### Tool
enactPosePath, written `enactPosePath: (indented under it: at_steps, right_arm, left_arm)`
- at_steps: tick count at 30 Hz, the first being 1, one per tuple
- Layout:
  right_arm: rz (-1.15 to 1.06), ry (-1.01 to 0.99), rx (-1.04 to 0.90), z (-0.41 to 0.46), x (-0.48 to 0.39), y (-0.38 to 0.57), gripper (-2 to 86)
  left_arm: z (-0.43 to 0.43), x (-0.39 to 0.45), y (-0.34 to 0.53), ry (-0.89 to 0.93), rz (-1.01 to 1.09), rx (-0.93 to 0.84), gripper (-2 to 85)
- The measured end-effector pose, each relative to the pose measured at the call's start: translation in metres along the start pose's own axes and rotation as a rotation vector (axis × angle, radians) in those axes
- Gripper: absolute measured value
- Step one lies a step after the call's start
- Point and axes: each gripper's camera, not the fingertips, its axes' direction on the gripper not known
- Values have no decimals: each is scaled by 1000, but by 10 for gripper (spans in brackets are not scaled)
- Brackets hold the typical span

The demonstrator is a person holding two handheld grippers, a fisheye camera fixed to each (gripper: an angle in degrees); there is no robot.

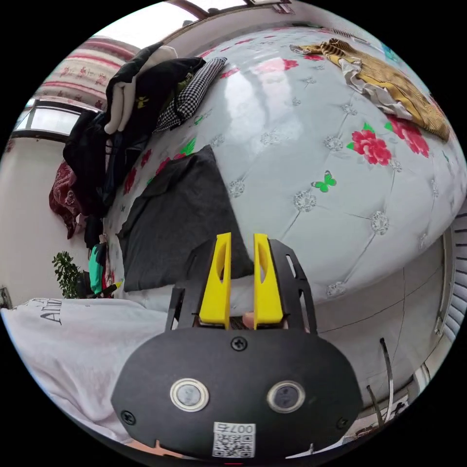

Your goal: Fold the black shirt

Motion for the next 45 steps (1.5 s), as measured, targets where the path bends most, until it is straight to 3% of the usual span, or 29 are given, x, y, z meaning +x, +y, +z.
enactPosePath:
  at_steps: [5, 11, 14, 17, 21, 24, 26, 30, 34, 39, 45]
  right_arm:
    - [-113, -31, 135, -1, -32, -55, 71]
    - [-208, -15, 31, 56, -88, -135, 64]
    - [-239, 124, 42, 65, -114, -150, 26]
    - [-176, 252, 104, 57, -121, -157, 8]
    - [-28, 207, 157, 41, -97, -162, 10]
    - [-210, -33, 176, 28, -111, -155, 29]
    - [-473, -84, 88, 31, -153, -144, 45]
    - [-789, 39, -130, 69, -214, -116, 41]
    - [-969, 325, -238, 109, -239, -95, 13]
    - [-797, 313, -88, 78, -224, -128, 1]
    - [-190, 31, -32, 53, -124, -181, 2]
  left_arm:
    - [-21, -1, -28, -31, 46, 140, 77]
    - [13, 24, -103, 4, 165, 115, 66]
    - [25, 43, -127, 7, 229, 103, 68]
    - [31, 61, -142, -10, 312, 114, 69]
    - [47, 72, -156, -51, 363, 87, 70]
    - [46, 66, -160, -65, 356, 99, 60]
    - [42, 55, -159, -46, 328, 119, 53]
    - [50, 40, -161, -11, 268, 104, 19]
    - [51, 30, -165, 23, 166, 104, -6]
    - [53, 29, -165, 15, 159, 99, -8]
    - [51, 11, -159, 97, -32, 124, 22]
